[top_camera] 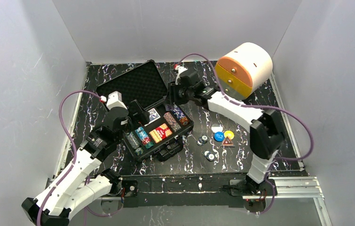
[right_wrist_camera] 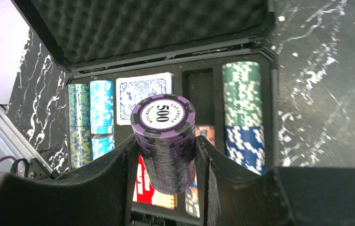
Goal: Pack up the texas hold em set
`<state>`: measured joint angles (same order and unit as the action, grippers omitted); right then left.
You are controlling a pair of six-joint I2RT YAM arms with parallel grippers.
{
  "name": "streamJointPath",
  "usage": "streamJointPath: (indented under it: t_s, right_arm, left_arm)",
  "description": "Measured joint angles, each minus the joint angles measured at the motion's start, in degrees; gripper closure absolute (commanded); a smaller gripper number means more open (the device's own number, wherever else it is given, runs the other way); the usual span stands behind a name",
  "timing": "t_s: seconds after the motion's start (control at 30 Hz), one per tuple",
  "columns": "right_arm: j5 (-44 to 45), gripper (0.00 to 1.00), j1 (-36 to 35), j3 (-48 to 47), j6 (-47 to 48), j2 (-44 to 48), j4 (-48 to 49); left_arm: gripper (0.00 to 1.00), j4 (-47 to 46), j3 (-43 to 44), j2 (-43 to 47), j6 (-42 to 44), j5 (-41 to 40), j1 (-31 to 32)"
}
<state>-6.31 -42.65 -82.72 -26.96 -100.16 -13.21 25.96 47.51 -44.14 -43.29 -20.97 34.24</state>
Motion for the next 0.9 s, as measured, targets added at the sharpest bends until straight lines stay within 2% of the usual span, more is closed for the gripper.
streamJointPath:
  t_s: [0.3, 0.53, 0.9]
  right_arm:
    - [6.58, 0.63, -5.97, -10.56, 3.41, -11.41, -0.98]
    - [10.91, 0.63, -6.05, -14.88, 6.56, -16.37, -3.63]
    - [11.96, 0.60, -5.86, -21.84, 9.84, -21.94, -11.06]
  left_arm:
    - [0.04, 0.70, -0.02, 0.48, -0.66, 0.00, 0.00]
    - [0.04, 1.20, -0.04, 0.55, -0.66, -0.15, 0.00]
    - [0.03, 1.57, -0.22, 1.86, -0.66, -1.53, 0.00]
